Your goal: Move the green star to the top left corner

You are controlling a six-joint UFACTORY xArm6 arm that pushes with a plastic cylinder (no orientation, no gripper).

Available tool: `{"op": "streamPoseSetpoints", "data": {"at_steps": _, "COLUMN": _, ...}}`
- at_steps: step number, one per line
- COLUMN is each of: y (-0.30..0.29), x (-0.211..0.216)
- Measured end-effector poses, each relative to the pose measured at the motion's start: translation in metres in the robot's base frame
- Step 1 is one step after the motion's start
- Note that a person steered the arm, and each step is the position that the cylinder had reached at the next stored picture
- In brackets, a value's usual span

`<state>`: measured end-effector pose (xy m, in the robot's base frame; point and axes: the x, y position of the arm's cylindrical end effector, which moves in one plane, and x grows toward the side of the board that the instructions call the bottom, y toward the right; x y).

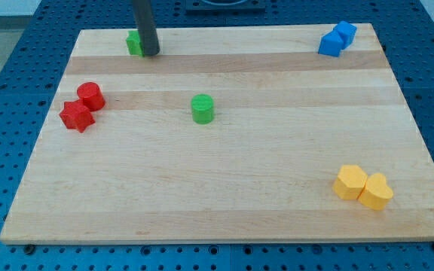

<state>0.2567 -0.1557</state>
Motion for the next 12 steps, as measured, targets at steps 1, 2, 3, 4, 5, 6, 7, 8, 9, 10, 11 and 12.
{"op": "streamPoseSetpoints", "data": {"at_steps": 1, "y": -0.027, "x": -0.001}}
{"op": "streamPoseSetpoints", "data": {"at_steps": 2, "y": -0.045, "x": -0.001}}
{"op": "streamPoseSetpoints", "data": {"at_steps": 3, "y": -0.035, "x": -0.001}}
{"op": "streamPoseSetpoints", "data": {"at_steps": 4, "y": -0.006, "x": -0.001}}
{"op": "streamPoseSetpoints", "data": {"at_steps": 5, "y": 0.031, "x": -0.001}}
{"op": "streamPoseSetpoints", "data": {"at_steps": 6, "y": 0.050, "x": -0.018}}
{"op": "streamPoseSetpoints", "data": {"at_steps": 7, "y": 0.042, "x": -0.050}}
{"op": "streamPoseSetpoints", "data": {"at_steps": 8, "y": 0.019, "x": -0.052}}
{"op": "streamPoseSetpoints", "data": {"at_steps": 9, "y": -0.008, "x": -0.049}}
{"op": "streamPoseSetpoints", "data": {"at_steps": 10, "y": -0.028, "x": -0.039}}
{"op": "streamPoseSetpoints", "data": {"at_steps": 11, "y": -0.040, "x": -0.032}}
{"op": "streamPoseSetpoints", "data": {"at_steps": 12, "y": -0.032, "x": -0.029}}
